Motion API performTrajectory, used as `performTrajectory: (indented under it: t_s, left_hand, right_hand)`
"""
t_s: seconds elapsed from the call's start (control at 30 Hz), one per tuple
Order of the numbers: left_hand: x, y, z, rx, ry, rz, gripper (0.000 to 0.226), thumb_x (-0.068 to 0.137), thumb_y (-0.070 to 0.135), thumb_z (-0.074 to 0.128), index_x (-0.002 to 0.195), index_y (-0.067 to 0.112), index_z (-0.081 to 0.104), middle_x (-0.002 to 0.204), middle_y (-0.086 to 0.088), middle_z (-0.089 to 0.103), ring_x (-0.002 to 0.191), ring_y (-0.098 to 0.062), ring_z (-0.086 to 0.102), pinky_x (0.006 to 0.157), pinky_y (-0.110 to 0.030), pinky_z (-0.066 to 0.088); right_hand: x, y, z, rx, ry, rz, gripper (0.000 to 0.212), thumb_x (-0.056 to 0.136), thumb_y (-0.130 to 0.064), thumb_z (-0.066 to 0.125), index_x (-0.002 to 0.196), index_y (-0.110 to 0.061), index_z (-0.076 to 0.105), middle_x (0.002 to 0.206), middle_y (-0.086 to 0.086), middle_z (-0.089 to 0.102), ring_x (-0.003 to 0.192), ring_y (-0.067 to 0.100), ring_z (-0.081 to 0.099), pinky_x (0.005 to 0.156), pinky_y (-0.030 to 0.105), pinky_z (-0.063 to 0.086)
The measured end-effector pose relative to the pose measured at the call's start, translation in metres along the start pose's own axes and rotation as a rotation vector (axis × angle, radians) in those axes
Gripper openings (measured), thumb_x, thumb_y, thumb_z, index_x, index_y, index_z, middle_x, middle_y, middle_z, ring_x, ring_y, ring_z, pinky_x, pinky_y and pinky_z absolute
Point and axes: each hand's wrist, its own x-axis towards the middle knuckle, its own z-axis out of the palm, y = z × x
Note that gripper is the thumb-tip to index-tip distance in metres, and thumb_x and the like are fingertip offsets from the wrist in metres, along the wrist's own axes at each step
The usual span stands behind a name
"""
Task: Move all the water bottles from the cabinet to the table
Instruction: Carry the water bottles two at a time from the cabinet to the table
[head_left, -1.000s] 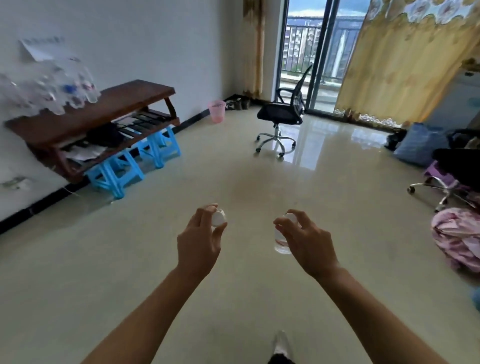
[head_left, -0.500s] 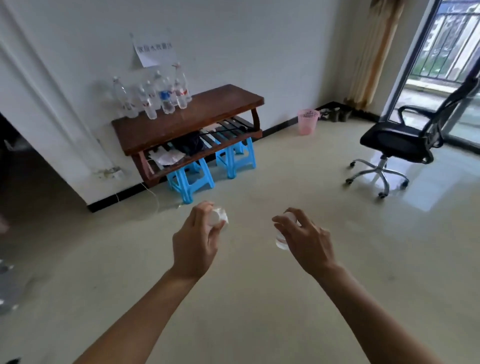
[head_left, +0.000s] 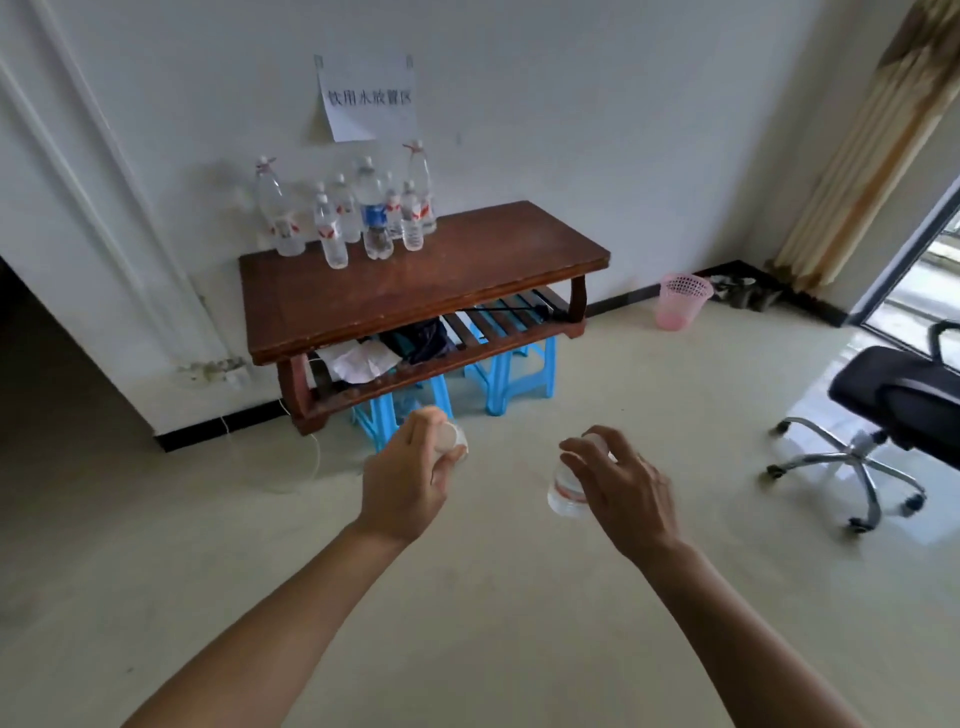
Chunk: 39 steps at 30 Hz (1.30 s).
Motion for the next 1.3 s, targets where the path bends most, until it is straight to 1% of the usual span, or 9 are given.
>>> performTrajectory:
  t_s: [0.13, 0.3, 0.43, 0.53, 0.7, 0.83, 0.93, 1.1, 1.3]
  left_hand:
    - [0.091, -0.043, 0.032, -0.020, -0.001, 0.037, 0.033, 0.089, 0.025, 0.072, 0.113, 0.009, 0.057, 0.110, -0.003, 0.063, 0.095, -0.025, 0.064, 0.062, -0.035, 0.054]
    - [0.195, -0.093, 0.107, 0.001, 0.013, 0.024, 0.034, 0.091, 0.034, 0.061, 0.112, 0.008, 0.058, 0.109, -0.002, 0.064, 0.095, -0.021, 0.061, 0.061, -0.029, 0.048]
    - [0.268, -0.132, 0.179, 0.021, -0.042, 0.011, 0.032, 0.087, 0.022, 0.072, 0.112, 0.012, 0.055, 0.108, 0.001, 0.061, 0.093, -0.016, 0.057, 0.063, -0.016, 0.033]
    - [0.345, -0.156, 0.223, 0.052, -0.070, -0.051, 0.036, 0.084, 0.017, 0.076, 0.113, 0.007, 0.057, 0.109, -0.003, 0.062, 0.094, -0.026, 0.064, 0.068, -0.026, 0.045]
    - [0.460, -0.190, 0.267, 0.069, 0.021, -0.073, 0.035, 0.083, 0.017, 0.077, 0.111, 0.007, 0.058, 0.111, -0.002, 0.064, 0.093, -0.026, 0.067, 0.062, -0.037, 0.057]
    - [0.534, -0.231, 0.308, 0.075, 0.027, -0.087, 0.038, 0.082, 0.017, 0.077, 0.113, 0.012, 0.055, 0.112, 0.002, 0.063, 0.095, -0.021, 0.066, 0.062, -0.035, 0.057]
    - [0.581, -0.272, 0.350, 0.069, -0.013, -0.119, 0.041, 0.079, 0.013, 0.079, 0.114, 0.010, 0.057, 0.112, 0.000, 0.063, 0.096, -0.025, 0.066, 0.063, -0.035, 0.056]
    - [0.650, -0.346, 0.423, 0.014, -0.050, -0.165, 0.038, 0.082, 0.020, 0.078, 0.112, 0.014, 0.054, 0.105, 0.002, 0.063, 0.087, -0.019, 0.065, 0.058, -0.023, 0.044]
    - [0.754, -0.416, 0.491, -0.039, -0.114, -0.200, 0.032, 0.087, 0.028, 0.073, 0.110, 0.012, 0.056, 0.101, 0.000, 0.062, 0.081, -0.021, 0.063, 0.058, -0.028, 0.044]
  right_hand:
    - [0.092, 0.022, 0.034, -0.002, 0.015, 0.016, 0.018, 0.086, -0.026, 0.077, 0.104, -0.026, 0.073, 0.109, 0.002, 0.066, 0.072, 0.028, 0.068, 0.049, 0.034, 0.051]
    - [0.191, 0.076, 0.114, 0.015, 0.027, -0.005, 0.019, 0.086, -0.021, 0.078, 0.104, -0.022, 0.074, 0.109, 0.004, 0.066, 0.072, 0.028, 0.068, 0.048, 0.034, 0.051]
    - [0.268, 0.136, 0.192, 0.078, -0.012, 0.015, 0.020, 0.085, -0.020, 0.079, 0.104, -0.020, 0.073, 0.108, 0.006, 0.067, 0.070, 0.029, 0.069, 0.047, 0.037, 0.052]
    - [0.348, 0.179, 0.237, 0.116, -0.053, 0.008, 0.020, 0.085, -0.019, 0.079, 0.103, -0.018, 0.072, 0.105, 0.007, 0.068, 0.070, 0.029, 0.069, 0.047, 0.039, 0.054]
    - [0.484, 0.228, 0.283, 0.120, -0.120, -0.003, 0.020, 0.091, -0.019, 0.072, 0.111, -0.019, 0.069, 0.112, 0.005, 0.067, 0.083, 0.025, 0.070, 0.053, 0.040, 0.057]
    - [0.571, 0.257, 0.322, 0.144, -0.079, -0.022, 0.021, 0.092, -0.022, 0.070, 0.113, -0.021, 0.071, 0.111, 0.003, 0.068, 0.085, 0.020, 0.070, 0.050, 0.036, 0.055]
    - [0.627, 0.276, 0.359, 0.165, -0.083, 0.018, 0.023, 0.091, -0.024, 0.073, 0.114, -0.023, 0.071, 0.113, 0.001, 0.068, 0.081, 0.022, 0.070, 0.053, 0.035, 0.056]
    - [0.701, 0.300, 0.427, 0.124, -0.138, 0.006, 0.025, 0.093, -0.029, 0.068, 0.118, -0.026, 0.066, 0.116, 0.000, 0.066, 0.083, 0.024, 0.070, 0.057, 0.038, 0.059]
    - [0.807, 0.329, 0.488, 0.097, -0.177, 0.066, 0.027, 0.093, -0.033, 0.068, 0.119, -0.030, 0.063, 0.117, -0.006, 0.065, 0.078, 0.020, 0.069, 0.057, 0.034, 0.058]
